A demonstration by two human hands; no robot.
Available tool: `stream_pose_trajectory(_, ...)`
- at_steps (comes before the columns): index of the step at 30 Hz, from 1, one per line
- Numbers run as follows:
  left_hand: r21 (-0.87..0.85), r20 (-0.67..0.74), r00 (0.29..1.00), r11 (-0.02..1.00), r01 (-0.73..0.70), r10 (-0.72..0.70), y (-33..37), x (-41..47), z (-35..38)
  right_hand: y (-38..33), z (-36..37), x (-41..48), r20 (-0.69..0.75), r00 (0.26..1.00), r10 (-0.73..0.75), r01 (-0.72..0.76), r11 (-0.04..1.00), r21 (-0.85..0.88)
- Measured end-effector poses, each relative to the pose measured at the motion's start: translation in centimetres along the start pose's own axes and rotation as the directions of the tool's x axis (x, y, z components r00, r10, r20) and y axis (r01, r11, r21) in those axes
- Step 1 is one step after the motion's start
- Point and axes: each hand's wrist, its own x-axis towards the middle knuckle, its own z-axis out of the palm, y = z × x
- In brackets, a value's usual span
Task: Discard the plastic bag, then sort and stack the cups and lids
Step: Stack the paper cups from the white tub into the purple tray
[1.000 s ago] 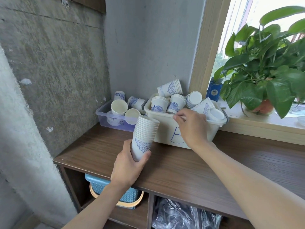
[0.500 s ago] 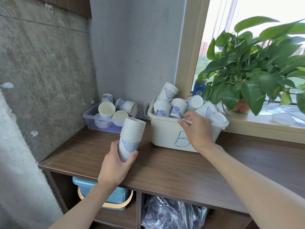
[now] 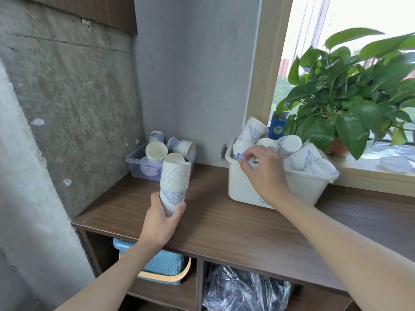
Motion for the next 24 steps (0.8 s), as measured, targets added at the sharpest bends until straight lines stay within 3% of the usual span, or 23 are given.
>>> stream_pose_trajectory(4, 0.013, -0.069, 0.997, 0.999, 0.038, -0.037, -1.7, 1.5, -3.1, -5.0, 4.5, 0.2, 0.200, 0.977, -0.074, 0.023, 0.968, 0.249)
stream_pose_trajectory(9, -0.019, -0.157, 0.987, 0.999, 0.043, -0.046, -3.5, 3.1, -5.5, -6.9, 12.1, 0.9, 0.372, 0.928, -0.025, -0.056, 0.977, 0.207)
stream_pose_trajectory(15, -0.024, -0.222, 0.974, 0.999, 0.035, -0.039, -4.6, 3.6, -4.9, -6.9, 17.2, 2.4, 0.421, 0.906, 0.048, -0.111, 0.986, 0.127)
stream_pose_trajectory(24, 0.027, -0.243, 0.969, 0.998, 0.061, -0.053, -4.1, 3.2, -4.8, -5.7, 17.4, 3.1, 0.417, 0.907, 0.056, -0.112, 0.987, 0.112)
